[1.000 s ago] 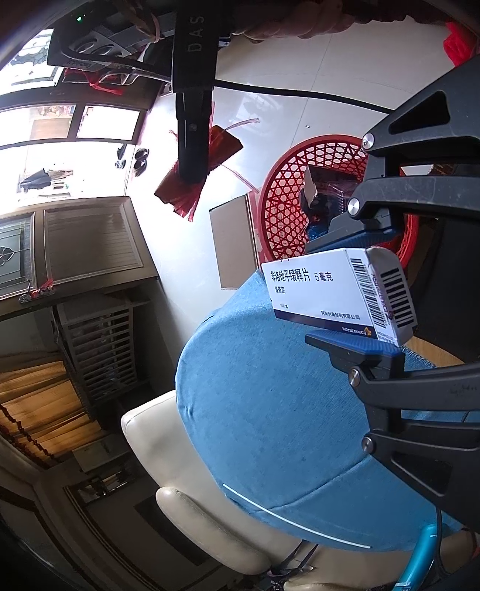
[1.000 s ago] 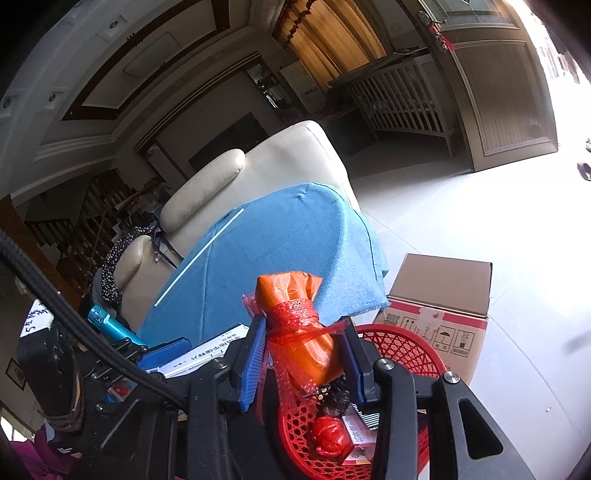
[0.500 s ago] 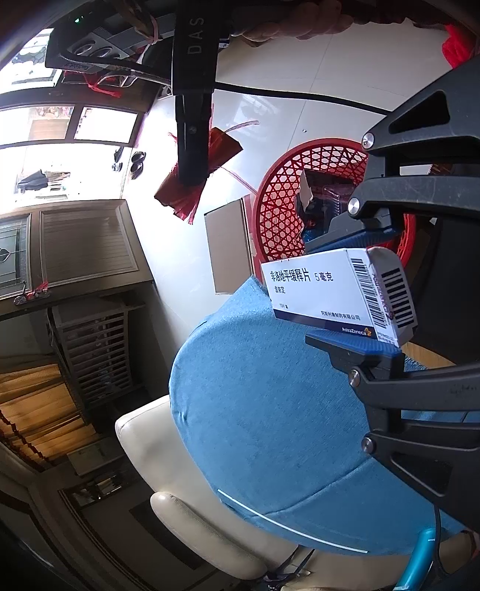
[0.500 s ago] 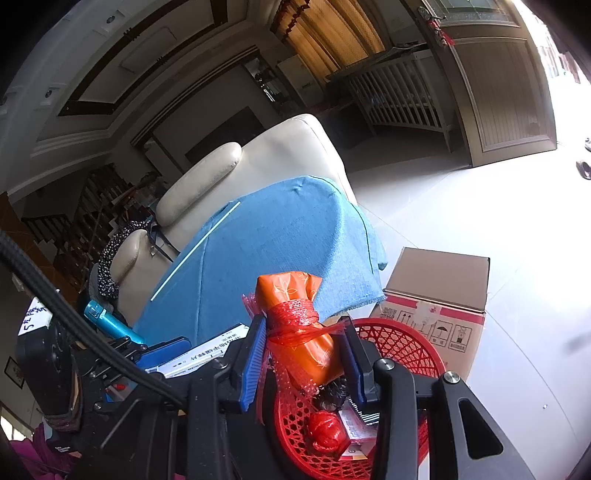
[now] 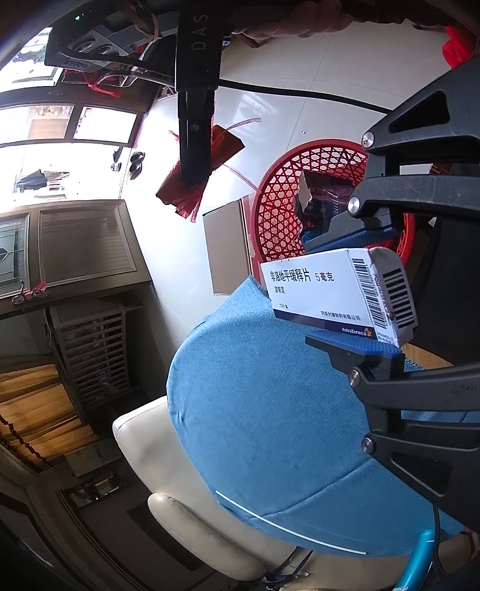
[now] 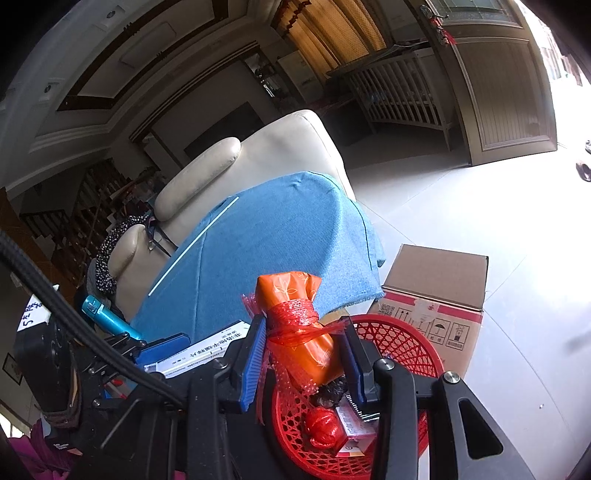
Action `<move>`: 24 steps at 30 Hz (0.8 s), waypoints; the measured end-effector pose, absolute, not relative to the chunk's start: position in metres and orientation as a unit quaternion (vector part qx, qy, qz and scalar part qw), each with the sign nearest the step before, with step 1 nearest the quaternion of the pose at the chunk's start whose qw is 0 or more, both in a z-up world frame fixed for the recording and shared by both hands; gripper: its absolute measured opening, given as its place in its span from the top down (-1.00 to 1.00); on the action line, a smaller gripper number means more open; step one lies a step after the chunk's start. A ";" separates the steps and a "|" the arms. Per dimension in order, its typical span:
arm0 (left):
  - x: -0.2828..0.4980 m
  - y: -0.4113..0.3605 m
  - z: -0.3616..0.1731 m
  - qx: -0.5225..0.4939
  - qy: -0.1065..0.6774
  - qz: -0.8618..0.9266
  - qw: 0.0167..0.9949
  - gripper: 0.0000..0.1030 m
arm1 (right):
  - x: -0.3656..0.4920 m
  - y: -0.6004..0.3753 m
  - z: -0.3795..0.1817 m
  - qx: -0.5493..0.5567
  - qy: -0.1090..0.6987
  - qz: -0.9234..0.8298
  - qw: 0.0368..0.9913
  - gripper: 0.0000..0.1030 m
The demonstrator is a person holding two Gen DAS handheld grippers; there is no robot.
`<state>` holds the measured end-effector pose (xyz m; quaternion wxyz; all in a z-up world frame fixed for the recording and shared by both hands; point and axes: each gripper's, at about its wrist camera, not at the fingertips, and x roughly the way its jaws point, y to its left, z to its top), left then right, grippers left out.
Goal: Collect trash
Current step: 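Open both tools over the red basket to drop the box and orange piece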
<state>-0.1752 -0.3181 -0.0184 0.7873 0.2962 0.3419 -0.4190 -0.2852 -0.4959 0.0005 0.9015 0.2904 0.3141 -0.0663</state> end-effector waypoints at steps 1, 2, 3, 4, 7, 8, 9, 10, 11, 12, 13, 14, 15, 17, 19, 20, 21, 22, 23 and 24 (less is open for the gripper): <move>-0.175 -0.318 -0.018 0.296 0.343 -0.419 0.787 0.13 | -0.285 -0.496 0.000 0.290 0.315 -0.066 0.901 0.19; -0.175 -0.318 -0.019 0.295 0.343 -0.420 0.787 0.13 | -0.285 -0.496 0.001 0.290 0.317 -0.066 0.901 0.18; -0.174 -0.318 -0.018 0.295 0.344 -0.420 0.786 0.12 | -0.285 -0.496 0.000 0.290 0.318 -0.066 0.901 0.18; -0.174 -0.318 -0.019 0.295 0.345 -0.421 0.785 0.12 | -0.285 -0.496 0.001 0.288 0.319 -0.067 0.900 0.18; -0.174 -0.318 -0.019 0.295 0.347 -0.423 0.784 0.12 | -0.285 -0.497 0.002 0.284 0.323 -0.069 0.900 0.18; -0.174 -0.318 -0.019 0.295 0.347 -0.424 0.783 0.12 | -0.285 -0.497 0.002 0.283 0.323 -0.068 0.900 0.18; -0.175 -0.318 -0.019 0.294 0.347 -0.424 0.783 0.12 | -0.286 -0.498 0.002 0.283 0.324 -0.069 0.900 0.18; -0.175 -0.318 -0.018 0.294 0.347 -0.425 0.783 0.12 | -0.286 -0.498 0.002 0.283 0.324 -0.069 0.900 0.17; -0.175 -0.317 -0.018 0.293 0.347 -0.426 0.782 0.11 | -0.287 -0.499 0.003 0.284 0.326 -0.069 0.899 0.17; -0.175 -0.317 -0.018 0.293 0.347 -0.427 0.782 0.11 | -0.287 -0.499 0.002 0.285 0.327 -0.068 0.898 0.17; -0.175 -0.317 -0.018 0.293 0.347 -0.428 0.781 0.11 | -0.288 -0.500 0.003 0.287 0.328 -0.065 0.898 0.17; -0.175 -0.317 -0.018 0.293 0.348 -0.429 0.781 0.12 | -0.288 -0.499 0.003 0.287 0.328 -0.064 0.898 0.16; -0.174 -0.316 -0.018 0.291 0.348 -0.431 0.780 0.10 | -0.289 -0.500 0.003 0.288 0.328 -0.065 0.897 0.13; -0.173 -0.316 -0.019 0.288 0.351 -0.433 0.779 0.07 | -0.291 -0.502 0.004 0.290 0.327 -0.065 0.897 -0.02; -0.171 -0.315 -0.019 0.284 0.354 -0.431 0.780 -0.18 | -0.292 -0.504 0.004 0.294 0.324 -0.062 0.897 -0.08; -0.170 -0.314 -0.018 0.282 0.353 -0.430 0.781 -0.19 | -0.293 -0.504 0.006 0.295 0.320 -0.061 0.898 -0.08; -0.168 -0.313 -0.018 0.281 0.351 -0.429 0.783 -0.20 | -0.294 -0.504 0.006 0.294 0.318 -0.061 0.899 -0.08; -0.166 -0.312 -0.018 0.280 0.351 -0.427 0.785 -0.20 | -0.295 -0.503 0.008 0.293 0.316 -0.062 0.900 -0.08; -0.164 -0.310 -0.018 0.277 0.351 -0.423 0.788 -0.21 | -0.296 -0.503 0.009 0.292 0.313 -0.062 0.902 -0.08; -0.160 -0.308 -0.018 0.275 0.352 -0.418 0.791 -0.25 | -0.295 -0.502 0.010 0.292 0.310 -0.061 0.903 -0.08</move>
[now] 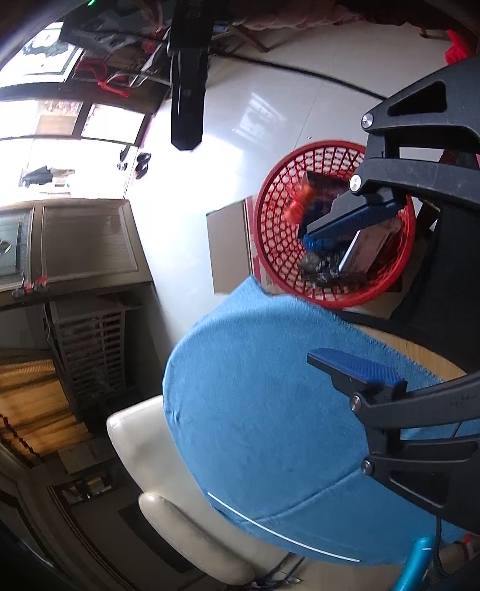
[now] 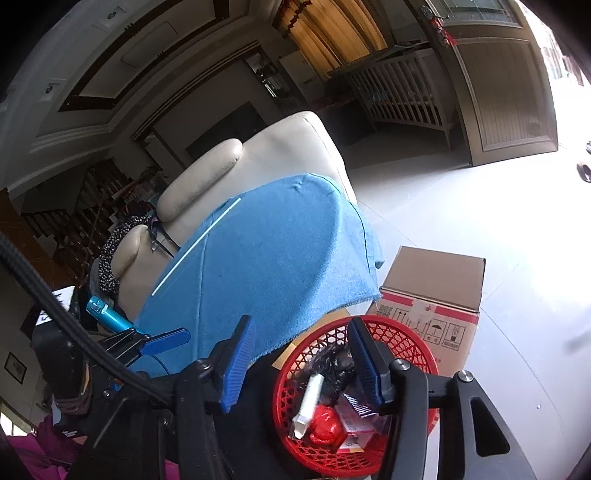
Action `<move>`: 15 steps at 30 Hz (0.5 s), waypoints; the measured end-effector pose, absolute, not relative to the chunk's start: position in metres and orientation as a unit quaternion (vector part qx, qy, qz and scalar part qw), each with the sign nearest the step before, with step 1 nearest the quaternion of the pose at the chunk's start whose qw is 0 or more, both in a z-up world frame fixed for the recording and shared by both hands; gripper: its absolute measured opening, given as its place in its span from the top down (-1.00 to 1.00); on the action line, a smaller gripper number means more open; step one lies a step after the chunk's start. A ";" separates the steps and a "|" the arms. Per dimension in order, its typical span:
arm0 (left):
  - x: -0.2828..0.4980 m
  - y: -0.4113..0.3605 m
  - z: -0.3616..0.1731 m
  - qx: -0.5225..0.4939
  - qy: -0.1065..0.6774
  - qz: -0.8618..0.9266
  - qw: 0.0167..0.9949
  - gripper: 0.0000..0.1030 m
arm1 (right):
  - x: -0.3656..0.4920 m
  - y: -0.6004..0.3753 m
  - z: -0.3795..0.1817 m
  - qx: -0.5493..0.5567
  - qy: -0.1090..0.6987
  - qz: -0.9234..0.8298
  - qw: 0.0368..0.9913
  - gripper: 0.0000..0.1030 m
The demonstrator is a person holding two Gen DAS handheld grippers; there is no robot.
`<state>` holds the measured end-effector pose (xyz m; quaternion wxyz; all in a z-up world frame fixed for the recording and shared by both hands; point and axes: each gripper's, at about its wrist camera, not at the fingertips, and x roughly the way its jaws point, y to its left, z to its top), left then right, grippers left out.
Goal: Collect trash
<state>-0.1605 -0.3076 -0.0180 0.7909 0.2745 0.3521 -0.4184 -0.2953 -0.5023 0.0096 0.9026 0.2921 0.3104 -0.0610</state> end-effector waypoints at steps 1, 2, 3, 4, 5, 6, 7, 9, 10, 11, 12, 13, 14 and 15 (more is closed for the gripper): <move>-0.155 -0.304 -0.018 0.269 0.353 -0.410 0.797 -0.31 | -0.295 -0.501 0.010 0.292 0.307 -0.059 0.904 -0.08; -0.150 -0.300 -0.017 0.264 0.354 -0.402 0.802 -0.33 | -0.295 -0.500 0.010 0.291 0.303 -0.057 0.906 -0.08; -0.145 -0.296 -0.016 0.259 0.352 -0.393 0.809 -0.37 | -0.293 -0.498 0.011 0.290 0.303 -0.057 0.906 -0.08; -0.140 -0.290 -0.014 0.253 0.350 -0.383 0.817 -0.37 | -0.291 -0.496 0.010 0.289 0.303 -0.056 0.906 -0.08; -0.134 -0.285 -0.012 0.250 0.346 -0.372 0.824 -0.37 | -0.287 -0.494 0.009 0.289 0.305 -0.054 0.906 -0.08; -0.130 -0.279 -0.012 0.248 0.342 -0.361 0.831 -0.38 | -0.285 -0.492 0.008 0.290 0.305 -0.053 0.906 -0.08; -0.124 -0.273 -0.011 0.247 0.337 -0.350 0.839 -0.38 | -0.280 -0.488 0.008 0.290 0.307 -0.051 0.905 -0.08; -0.114 -0.260 -0.009 0.244 0.327 -0.325 0.854 -0.38 | -0.271 -0.482 0.007 0.287 0.309 -0.045 0.906 -0.08; -0.110 -0.255 -0.010 0.242 0.323 -0.315 0.859 -0.39 | -0.265 -0.477 0.007 0.286 0.309 -0.042 0.906 -0.08; -0.103 -0.246 -0.008 0.238 0.319 -0.300 0.867 -0.39 | -0.260 -0.473 0.007 0.286 0.309 -0.039 0.906 -0.08; -0.097 -0.239 -0.007 0.234 0.317 -0.290 0.872 -0.39 | -0.254 -0.468 0.008 0.286 0.309 -0.034 0.906 -0.08; -0.092 -0.232 -0.006 0.229 0.314 -0.277 0.878 -0.40 | -0.247 -0.462 0.009 0.285 0.309 -0.028 0.907 -0.08; -0.086 -0.225 -0.005 0.225 0.313 -0.267 0.883 -0.40 | -0.240 -0.456 0.010 0.283 0.308 -0.023 0.908 -0.08; -0.080 -0.218 -0.004 0.222 0.311 -0.254 0.888 -0.40 | -0.236 -0.452 0.011 0.282 0.307 -0.019 0.909 -0.08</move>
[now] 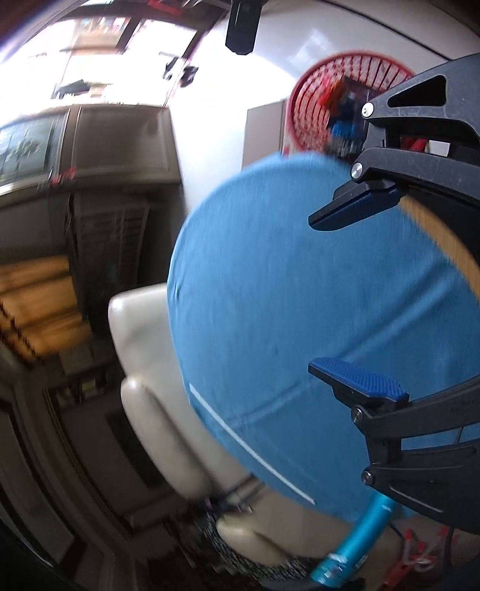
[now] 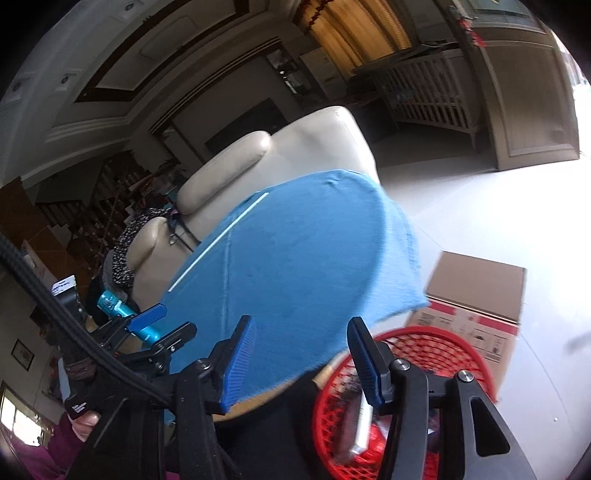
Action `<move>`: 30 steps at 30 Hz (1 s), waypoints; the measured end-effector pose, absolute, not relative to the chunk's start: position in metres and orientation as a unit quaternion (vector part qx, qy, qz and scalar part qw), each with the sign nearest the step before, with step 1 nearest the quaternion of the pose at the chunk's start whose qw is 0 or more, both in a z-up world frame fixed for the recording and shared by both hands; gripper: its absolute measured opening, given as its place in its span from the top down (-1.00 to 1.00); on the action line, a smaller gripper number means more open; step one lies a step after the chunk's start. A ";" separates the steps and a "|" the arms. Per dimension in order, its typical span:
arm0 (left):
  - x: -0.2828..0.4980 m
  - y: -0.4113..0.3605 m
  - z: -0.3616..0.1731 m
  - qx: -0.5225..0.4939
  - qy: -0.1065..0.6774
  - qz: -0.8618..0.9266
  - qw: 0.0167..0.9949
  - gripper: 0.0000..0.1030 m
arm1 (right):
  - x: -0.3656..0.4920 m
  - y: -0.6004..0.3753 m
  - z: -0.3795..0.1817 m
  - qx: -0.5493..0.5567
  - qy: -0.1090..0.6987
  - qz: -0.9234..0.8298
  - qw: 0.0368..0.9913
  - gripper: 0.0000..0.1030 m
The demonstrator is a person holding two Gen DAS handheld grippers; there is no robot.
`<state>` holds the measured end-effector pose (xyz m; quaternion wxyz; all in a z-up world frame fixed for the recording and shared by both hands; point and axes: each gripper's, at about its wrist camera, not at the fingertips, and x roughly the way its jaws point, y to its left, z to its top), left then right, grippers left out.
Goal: Collect trash
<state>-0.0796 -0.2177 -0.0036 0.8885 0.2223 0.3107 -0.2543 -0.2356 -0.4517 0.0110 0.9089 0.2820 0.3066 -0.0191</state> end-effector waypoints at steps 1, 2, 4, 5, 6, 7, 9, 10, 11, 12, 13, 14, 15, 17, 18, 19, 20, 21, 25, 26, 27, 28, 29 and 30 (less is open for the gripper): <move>-0.073 -0.208 -0.002 0.219 0.307 -0.239 0.895 -0.40 | -0.227 -0.444 0.014 0.279 0.305 -0.012 0.911 -0.08; -0.069 -0.201 0.000 0.216 0.303 -0.226 0.900 -0.40 | -0.220 -0.437 0.017 0.276 0.302 -0.005 0.912 -0.08; -0.057 -0.181 0.003 0.209 0.296 -0.200 0.910 -0.41 | -0.207 -0.423 0.024 0.270 0.294 0.008 0.917 -0.08; -0.052 -0.174 0.004 0.206 0.295 -0.191 0.913 -0.45 | -0.201 -0.418 0.027 0.267 0.291 0.012 0.919 -0.09; -0.047 -0.164 0.005 0.201 0.292 -0.178 0.918 -0.58 | -0.195 -0.412 0.029 0.264 0.288 0.017 0.920 -0.10; -0.043 -0.155 0.007 0.195 0.289 -0.169 0.922 -0.67 | -0.188 -0.405 0.033 0.262 0.285 0.023 0.922 -0.11; -0.036 -0.140 0.008 0.188 0.284 -0.154 0.928 -0.67 | -0.176 -0.391 0.038 0.254 0.279 0.033 0.926 -0.11; -0.034 -0.133 0.009 0.185 0.282 -0.147 0.930 -0.67 | -0.170 -0.384 0.041 0.249 0.277 0.036 0.927 -0.11; -0.030 -0.126 0.009 0.183 0.280 -0.138 0.932 -0.67 | -0.161 -0.374 0.045 0.243 0.274 0.040 0.930 -0.11; -0.026 -0.121 0.010 0.181 0.279 -0.132 0.934 -0.67 | -0.156 -0.368 0.047 0.239 0.272 0.043 0.931 -0.12; -0.022 -0.114 0.010 0.177 0.279 -0.126 0.935 -0.67 | -0.150 -0.361 0.050 0.236 0.271 0.046 0.932 -0.14; -0.021 -0.109 0.009 0.174 0.281 -0.123 0.936 -0.67 | -0.144 -0.354 0.052 0.233 0.269 0.048 0.933 -0.16; -0.019 -0.103 0.009 0.170 0.283 -0.120 0.936 -0.67 | -0.139 -0.350 0.052 0.231 0.267 0.048 0.934 -0.19; -0.010 -0.093 0.008 0.162 0.288 -0.114 0.937 -0.67 | -0.127 -0.339 0.053 0.225 0.267 0.043 0.936 -0.19; -0.008 -0.088 0.007 0.159 0.289 -0.109 0.938 -0.67 | -0.122 -0.336 0.053 0.223 0.267 0.041 0.937 -0.19; -0.005 -0.083 0.006 0.156 0.291 -0.105 0.938 -0.67 | -0.116 -0.331 0.053 0.218 0.269 0.040 0.937 -0.19; -0.002 -0.079 0.005 0.153 0.293 -0.102 0.938 -0.67 | -0.111 -0.327 0.053 0.213 0.271 0.037 0.938 -0.19; 0.001 -0.075 0.004 0.149 0.295 -0.098 0.939 -0.67 | -0.107 -0.324 0.051 0.208 0.272 0.033 0.939 -0.19; 0.011 -0.058 -0.002 0.134 0.305 -0.088 0.939 -0.67 | -0.094 -0.312 0.047 0.182 0.277 0.019 0.943 -0.19; 0.014 -0.057 -0.003 0.132 0.308 -0.088 0.938 -0.67 | -0.090 -0.309 0.045 0.173 0.276 0.014 0.945 -0.20; 0.018 -0.054 -0.004 0.130 0.311 -0.087 0.938 -0.67 | -0.089 -0.307 0.044 0.165 0.275 0.009 0.947 -0.23; 0.020 -0.052 -0.006 0.127 0.313 -0.085 0.937 -0.67 | -0.086 -0.304 0.042 0.156 0.275 0.003 0.949 -0.24; 0.022 -0.049 -0.007 0.125 0.315 -0.084 0.937 -0.67 | -0.083 -0.302 0.040 0.152 0.275 0.000 0.949 -0.24; 0.023 -0.047 -0.009 0.123 0.317 -0.084 0.937 -0.67 | -0.081 -0.301 0.038 0.149 0.275 -0.002 0.950 -0.24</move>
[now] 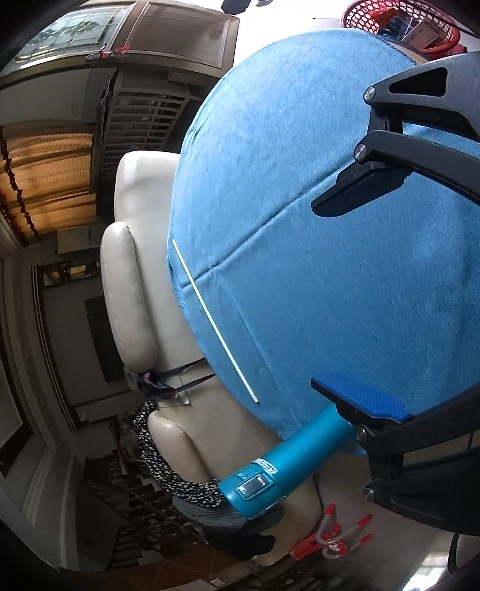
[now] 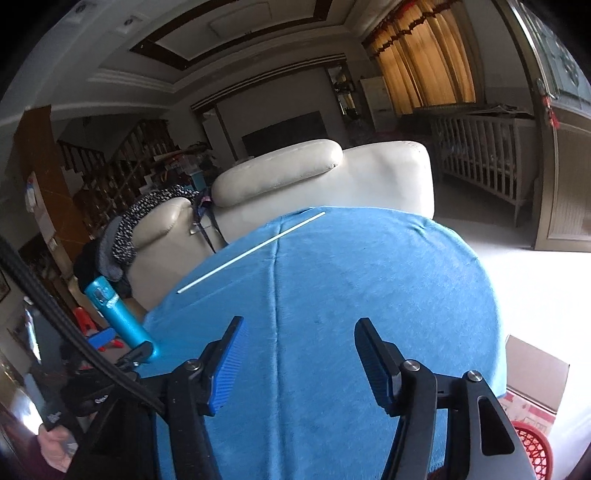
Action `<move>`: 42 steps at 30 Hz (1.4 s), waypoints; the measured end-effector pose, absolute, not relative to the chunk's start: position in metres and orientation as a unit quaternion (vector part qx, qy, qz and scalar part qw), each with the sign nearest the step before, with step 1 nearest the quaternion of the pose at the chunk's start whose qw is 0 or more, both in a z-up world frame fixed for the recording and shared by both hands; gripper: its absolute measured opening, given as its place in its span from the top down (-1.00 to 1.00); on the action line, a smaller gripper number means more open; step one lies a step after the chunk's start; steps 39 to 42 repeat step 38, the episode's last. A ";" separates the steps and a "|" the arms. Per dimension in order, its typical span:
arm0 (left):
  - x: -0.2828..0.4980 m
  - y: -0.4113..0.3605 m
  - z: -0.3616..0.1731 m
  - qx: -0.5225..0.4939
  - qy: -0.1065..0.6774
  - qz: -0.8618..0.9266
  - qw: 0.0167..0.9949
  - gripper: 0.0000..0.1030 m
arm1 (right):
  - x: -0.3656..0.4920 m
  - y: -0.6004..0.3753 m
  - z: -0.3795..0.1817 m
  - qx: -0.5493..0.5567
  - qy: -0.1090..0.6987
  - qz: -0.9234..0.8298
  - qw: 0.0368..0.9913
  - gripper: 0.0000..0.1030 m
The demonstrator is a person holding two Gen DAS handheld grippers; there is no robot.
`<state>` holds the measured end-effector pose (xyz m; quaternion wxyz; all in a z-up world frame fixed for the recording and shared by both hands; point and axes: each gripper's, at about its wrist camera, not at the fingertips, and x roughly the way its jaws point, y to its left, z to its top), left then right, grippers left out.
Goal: Collect trash
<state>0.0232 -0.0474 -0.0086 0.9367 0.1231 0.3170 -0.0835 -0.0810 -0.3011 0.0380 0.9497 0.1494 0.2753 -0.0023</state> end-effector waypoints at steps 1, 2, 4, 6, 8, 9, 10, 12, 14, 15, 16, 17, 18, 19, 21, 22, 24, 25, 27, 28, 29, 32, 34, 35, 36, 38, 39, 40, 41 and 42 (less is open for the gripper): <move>0.025 -0.045 -0.010 0.121 0.319 -0.083 0.936 -0.67 | -0.079 -0.302 0.036 0.148 0.276 -0.003 0.950 -0.24; 0.027 -0.043 -0.012 0.119 0.321 -0.081 0.936 -0.67 | -0.076 -0.300 0.033 0.145 0.279 -0.004 0.949 -0.24; 0.032 -0.039 -0.015 0.115 0.326 -0.080 0.935 -0.67 | -0.069 -0.297 0.028 0.140 0.286 -0.006 0.948 -0.24; 0.035 -0.036 -0.018 0.112 0.330 -0.078 0.934 -0.67 | -0.062 -0.296 0.020 0.139 0.291 -0.006 0.946 -0.24; 0.040 -0.034 -0.021 0.110 0.334 -0.075 0.933 -0.67 | -0.056 -0.295 0.013 0.139 0.297 -0.007 0.945 -0.24; 0.041 -0.033 -0.023 0.110 0.336 -0.075 0.932 -0.67 | -0.054 -0.295 0.010 0.139 0.298 -0.008 0.944 -0.24; 0.044 -0.032 -0.026 0.109 0.339 -0.074 0.932 -0.67 | -0.050 -0.295 0.004 0.138 0.301 -0.010 0.944 -0.24; 0.048 -0.031 -0.030 0.107 0.343 -0.073 0.930 -0.67 | -0.043 -0.295 -0.006 0.138 0.307 -0.011 0.942 -0.24; 0.053 -0.030 -0.034 0.105 0.348 -0.072 0.929 -0.67 | -0.034 -0.295 -0.016 0.136 0.315 -0.014 0.939 -0.24; 0.056 -0.029 -0.037 0.103 0.352 -0.073 0.928 -0.67 | -0.029 -0.294 -0.023 0.136 0.321 -0.015 0.937 -0.24; 0.060 -0.028 -0.040 0.100 0.356 -0.073 0.926 -0.67 | -0.025 -0.294 -0.029 0.135 0.325 -0.015 0.936 -0.24; 0.062 -0.027 -0.043 0.097 0.360 -0.073 0.925 -0.67 | -0.019 -0.295 -0.036 0.136 0.331 -0.016 0.934 -0.24; 0.065 -0.026 -0.045 0.093 0.364 -0.072 0.924 -0.67 | -0.015 -0.294 -0.041 0.136 0.335 -0.016 0.932 -0.24; 0.067 -0.024 -0.048 0.089 0.366 -0.072 0.923 -0.67 | -0.009 -0.295 -0.050 0.139 0.345 -0.017 0.928 -0.24; 0.072 -0.022 -0.050 0.086 0.368 -0.067 0.923 -0.67 | -0.002 -0.295 -0.060 0.145 0.355 -0.016 0.923 -0.24; 0.073 -0.021 -0.051 0.087 0.368 -0.063 0.924 -0.67 | 0.001 -0.294 -0.063 0.144 0.358 -0.016 0.922 -0.24; 0.075 -0.019 -0.051 0.084 0.367 -0.059 0.925 -0.67 | 0.006 -0.290 -0.066 0.139 0.361 -0.012 0.922 -0.24; 0.076 -0.017 -0.051 0.081 0.365 -0.059 0.926 -0.67 | 0.008 -0.288 -0.066 0.139 0.361 -0.008 0.922 -0.24; 0.077 -0.016 -0.049 0.079 0.363 -0.058 0.927 -0.67 | 0.011 -0.282 -0.063 0.140 0.357 0.005 0.924 -0.24; 0.077 -0.016 -0.048 0.078 0.361 -0.057 0.928 -0.67 | 0.011 -0.279 -0.060 0.137 0.354 0.009 0.925 -0.24; 0.078 -0.016 -0.047 0.078 0.360 -0.058 0.928 -0.67 | 0.012 -0.275 -0.058 0.135 0.351 0.013 0.926 -0.24; 0.077 -0.018 -0.045 0.081 0.355 -0.060 0.929 -0.67 | 0.013 -0.263 -0.052 0.132 0.345 0.029 0.929 -0.24; 0.077 -0.018 -0.044 0.082 0.352 -0.065 0.930 -0.67 | 0.013 -0.256 -0.049 0.128 0.343 0.038 0.930 -0.24; 0.077 -0.018 -0.043 0.082 0.351 -0.067 0.931 -0.67 | 0.013 -0.252 -0.048 0.125 0.342 0.042 0.930 -0.24; 0.078 -0.018 -0.043 0.081 0.350 -0.068 0.931 -0.67 | 0.014 -0.249 -0.048 0.124 0.342 0.045 0.931 -0.24; 0.082 -0.019 -0.045 0.081 0.355 -0.067 0.929 -0.67 | 0.015 -0.246 -0.048 0.122 0.339 0.048 0.932 -0.24; 0.082 -0.019 -0.045 0.081 0.355 -0.067 0.929 -0.67 | 0.015 -0.246 -0.048 0.122 0.339 0.048 0.932 -0.24; 0.082 -0.019 -0.045 0.081 0.355 -0.067 0.929 -0.67 | 0.015 -0.246 -0.048 0.122 0.339 0.048 0.932 -0.24; 0.082 -0.019 -0.045 0.081 0.355 -0.067 0.929 -0.67 | 0.015 -0.246 -0.048 0.122 0.339 0.048 0.932 -0.24; 0.082 -0.019 -0.045 0.081 0.355 -0.067 0.929 -0.67 | 0.015 -0.246 -0.048 0.122 0.339 0.048 0.932 -0.24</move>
